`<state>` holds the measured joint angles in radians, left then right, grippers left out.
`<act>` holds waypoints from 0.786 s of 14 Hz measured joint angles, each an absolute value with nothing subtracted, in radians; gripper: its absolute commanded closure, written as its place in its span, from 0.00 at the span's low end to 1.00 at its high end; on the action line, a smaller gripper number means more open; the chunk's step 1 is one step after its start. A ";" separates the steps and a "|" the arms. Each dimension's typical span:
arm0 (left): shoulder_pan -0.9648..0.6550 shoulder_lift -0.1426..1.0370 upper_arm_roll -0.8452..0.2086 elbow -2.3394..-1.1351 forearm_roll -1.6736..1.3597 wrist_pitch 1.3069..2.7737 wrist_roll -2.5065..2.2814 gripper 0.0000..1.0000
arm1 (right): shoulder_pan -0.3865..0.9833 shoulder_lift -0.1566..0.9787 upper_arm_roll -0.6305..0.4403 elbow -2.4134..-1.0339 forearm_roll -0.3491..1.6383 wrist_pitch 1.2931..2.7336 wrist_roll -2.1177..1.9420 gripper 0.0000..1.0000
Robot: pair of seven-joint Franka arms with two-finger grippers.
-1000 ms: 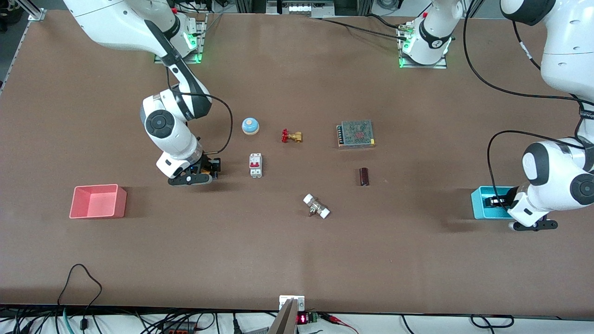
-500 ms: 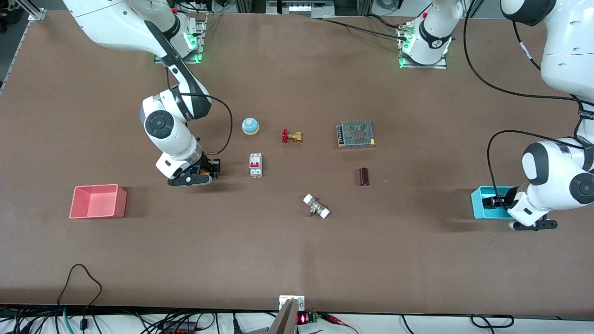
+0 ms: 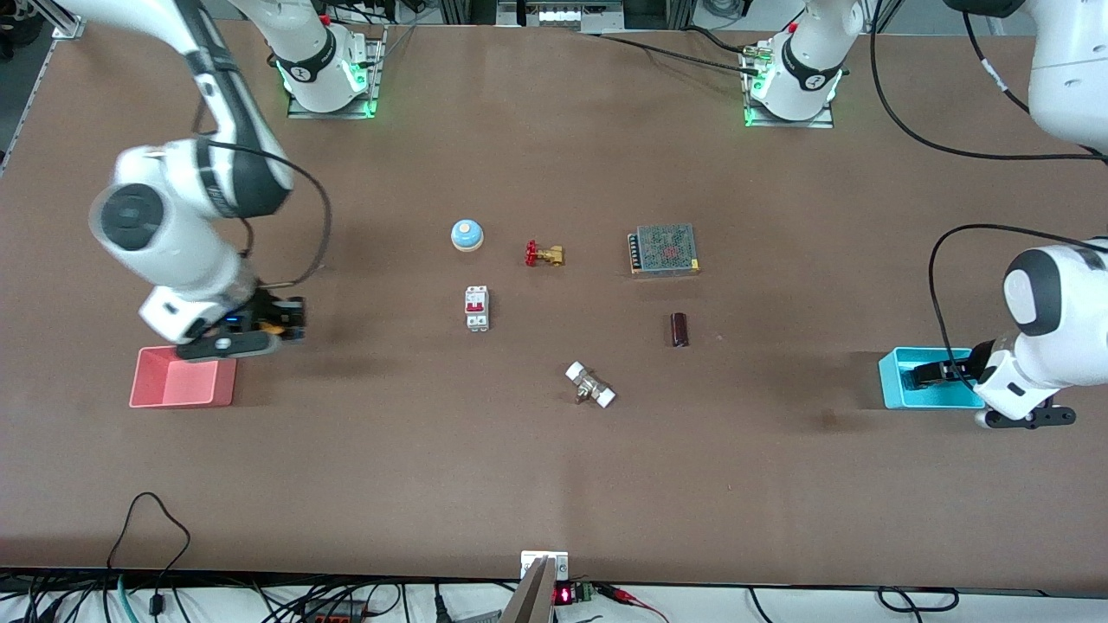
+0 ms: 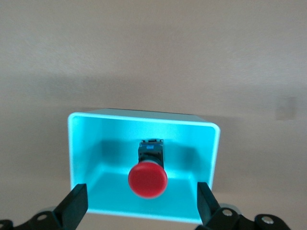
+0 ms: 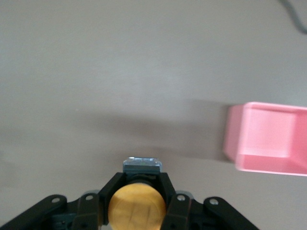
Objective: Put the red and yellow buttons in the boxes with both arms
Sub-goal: 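Release the red button into the cyan box while the right gripper carries yellow, then lower the yellow button into the pink box while the left gripper rises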
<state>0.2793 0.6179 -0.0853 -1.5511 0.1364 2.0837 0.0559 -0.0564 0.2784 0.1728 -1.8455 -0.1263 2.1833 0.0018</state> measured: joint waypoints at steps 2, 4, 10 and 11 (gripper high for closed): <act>0.279 0.573 -0.116 -1.531 0.136 2.008 0.056 0.00 | -0.148 0.289 0.169 -1.786 -0.090 2.148 -0.165 0.89; 0.278 0.527 -0.174 -1.492 0.136 1.899 0.050 0.00 | -0.228 0.333 0.167 -1.755 -0.083 2.152 -0.295 0.89; 0.269 0.367 -0.377 -1.447 0.136 1.644 -0.073 0.01 | -0.298 0.518 0.167 -1.691 -0.083 2.334 -0.407 0.89; 0.269 0.335 -0.392 -1.447 0.136 1.614 -0.074 0.02 | -0.304 0.538 0.167 -1.690 -0.084 2.357 -0.417 0.88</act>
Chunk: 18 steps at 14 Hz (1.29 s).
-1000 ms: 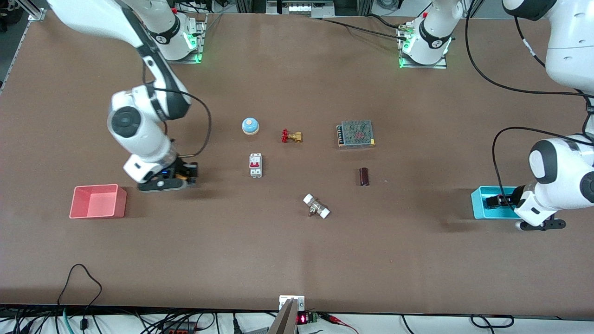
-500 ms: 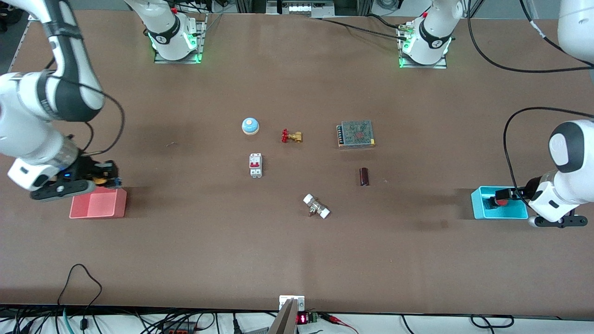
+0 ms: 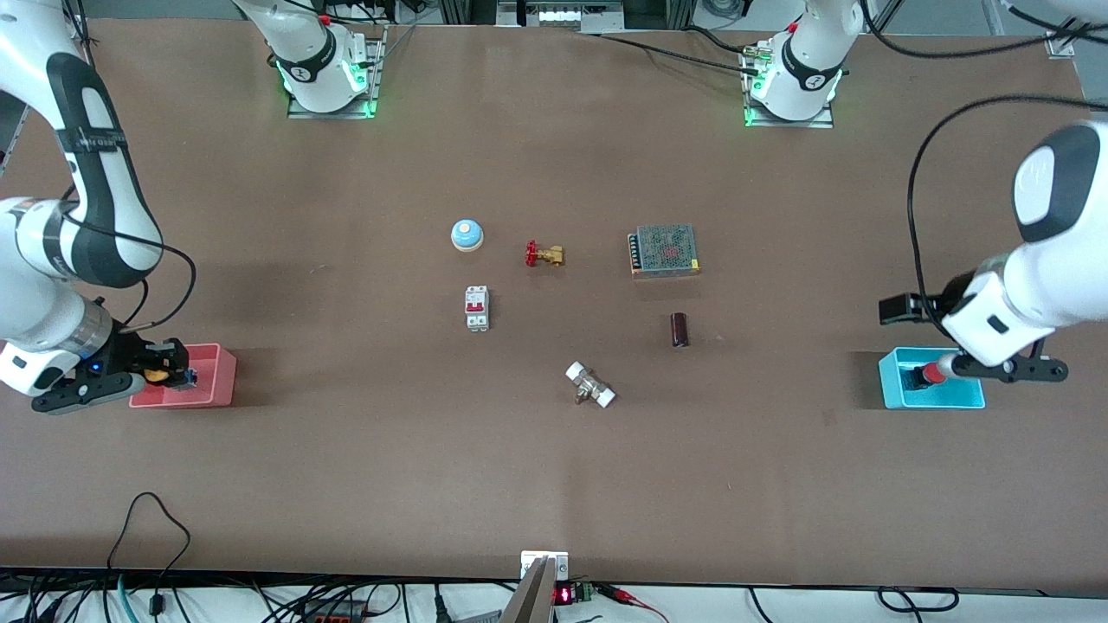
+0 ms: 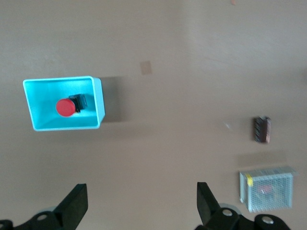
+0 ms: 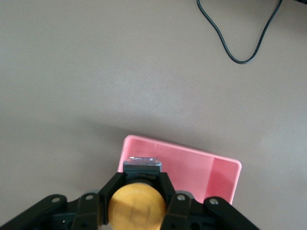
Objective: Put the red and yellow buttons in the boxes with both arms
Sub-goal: 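Lower the yellow button into the pink box while the left gripper rises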
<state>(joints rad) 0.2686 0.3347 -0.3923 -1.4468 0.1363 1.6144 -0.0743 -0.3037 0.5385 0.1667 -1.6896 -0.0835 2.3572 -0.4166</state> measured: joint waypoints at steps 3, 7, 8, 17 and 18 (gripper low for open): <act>0.269 0.247 -0.415 -1.450 0.136 1.537 -0.074 0.01 | -0.318 0.575 0.167 -1.685 -0.084 2.382 -0.431 0.88; 0.272 0.237 -0.417 -1.469 0.105 1.531 -0.063 0.00 | -0.328 0.590 0.159 -1.687 -0.084 2.384 -0.433 0.88; 0.275 0.241 -0.417 -1.470 0.096 1.532 -0.049 0.00 | -0.330 0.594 0.154 -1.689 -0.084 2.385 -0.434 0.88; -0.049 0.057 -0.040 -1.623 0.013 1.662 -0.005 0.00 | -0.338 0.629 0.144 -1.691 -0.085 2.409 -0.439 0.78; -0.051 0.016 -0.037 -1.673 0.013 1.676 -0.005 0.00 | -0.338 0.633 0.144 -1.691 -0.085 2.411 -0.439 0.78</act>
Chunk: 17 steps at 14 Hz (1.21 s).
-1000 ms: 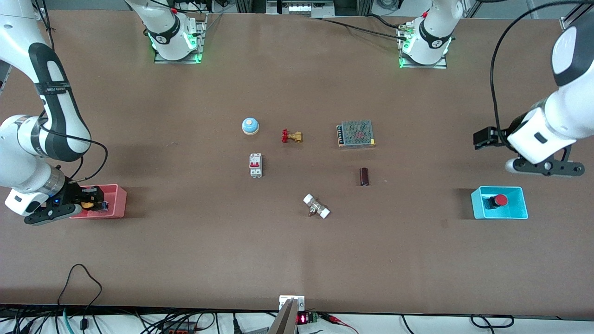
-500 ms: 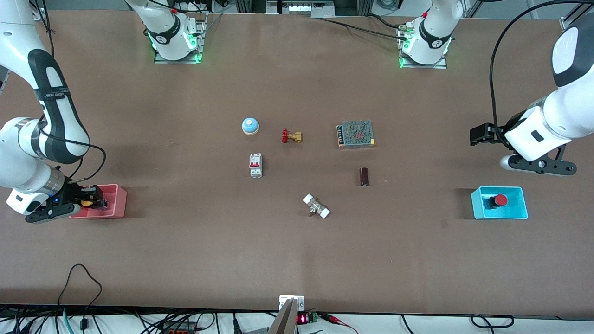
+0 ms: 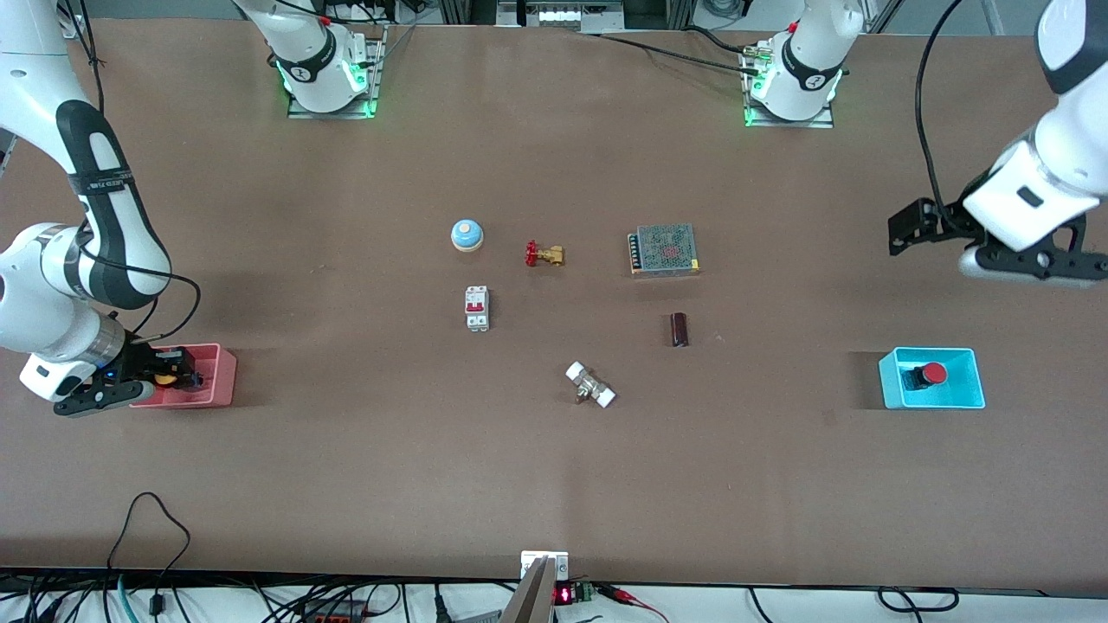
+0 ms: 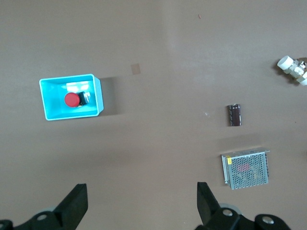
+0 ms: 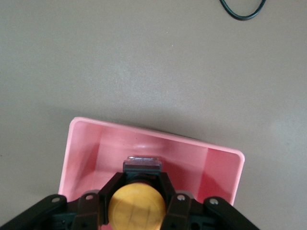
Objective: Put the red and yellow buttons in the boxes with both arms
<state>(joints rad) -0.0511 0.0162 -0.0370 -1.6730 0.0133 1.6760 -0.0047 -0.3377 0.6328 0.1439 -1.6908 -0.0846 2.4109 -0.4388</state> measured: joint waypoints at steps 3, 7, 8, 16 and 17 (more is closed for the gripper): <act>-0.051 -0.016 -0.023 -1.726 0.014 1.683 0.003 0.00 | -0.338 0.643 0.144 -1.691 -0.085 2.421 -0.439 0.68; -0.052 -0.010 -0.022 -1.726 0.015 1.683 0.007 0.00 | -0.338 0.648 0.144 -1.691 -0.085 2.428 -0.439 0.30; -0.052 -0.010 -0.022 -1.726 0.015 1.683 0.008 0.00 | -0.338 0.648 0.144 -1.691 -0.085 2.428 -0.440 0.30; -0.066 -0.010 -0.028 -1.718 0.015 1.652 0.008 0.00 | -0.338 0.642 0.144 -1.687 -0.085 2.434 -0.441 0.00; -0.066 -0.010 -0.028 -1.718 0.015 1.651 0.008 0.00 | -0.337 0.631 0.145 -1.685 -0.085 2.428 -0.441 0.00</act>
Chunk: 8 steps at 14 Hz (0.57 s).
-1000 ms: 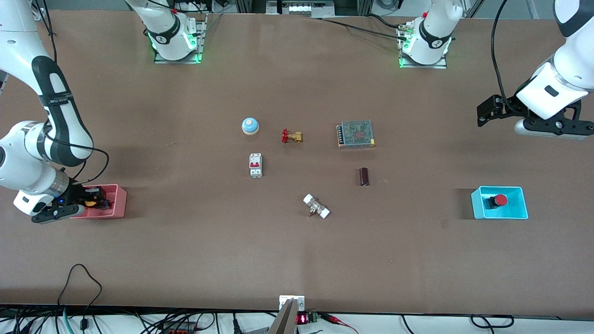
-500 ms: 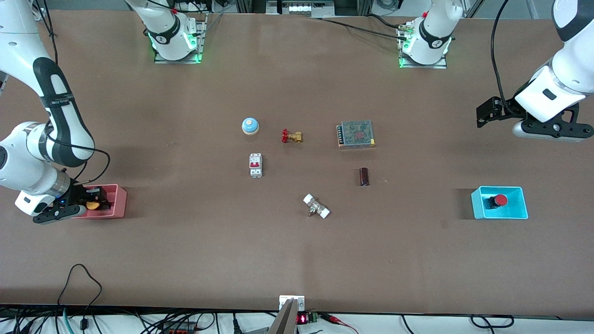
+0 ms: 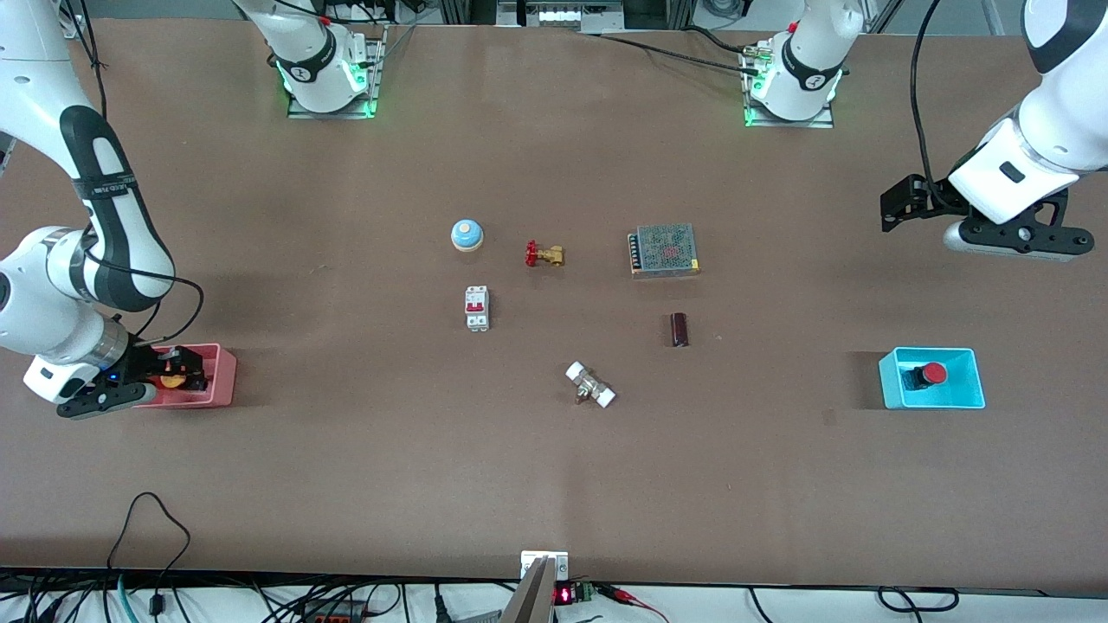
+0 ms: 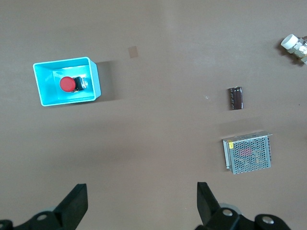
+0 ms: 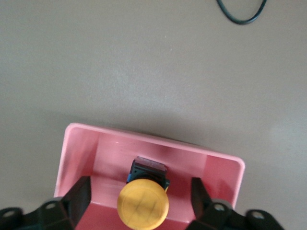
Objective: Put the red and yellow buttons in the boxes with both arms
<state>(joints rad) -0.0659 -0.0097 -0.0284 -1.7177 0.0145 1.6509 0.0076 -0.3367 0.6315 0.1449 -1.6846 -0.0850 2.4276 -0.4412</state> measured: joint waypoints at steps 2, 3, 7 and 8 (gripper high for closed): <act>-0.066 -0.010 -0.028 -1.717 0.015 1.650 0.008 0.00 | -0.332 0.584 0.152 -1.678 -0.085 2.368 -0.440 0.00; -0.066 -0.010 -0.028 -1.717 0.015 1.650 0.008 0.00 | -0.327 0.547 0.157 -1.674 -0.083 2.321 -0.431 0.00; -0.066 -0.010 -0.028 -1.717 0.015 1.649 0.008 0.00 | -0.257 0.369 0.166 -1.669 -0.082 2.122 -0.212 0.00; -0.066 -0.010 -0.028 -1.717 0.015 1.649 0.008 0.00 | -0.230 0.331 0.167 -1.669 -0.082 2.078 -0.155 0.00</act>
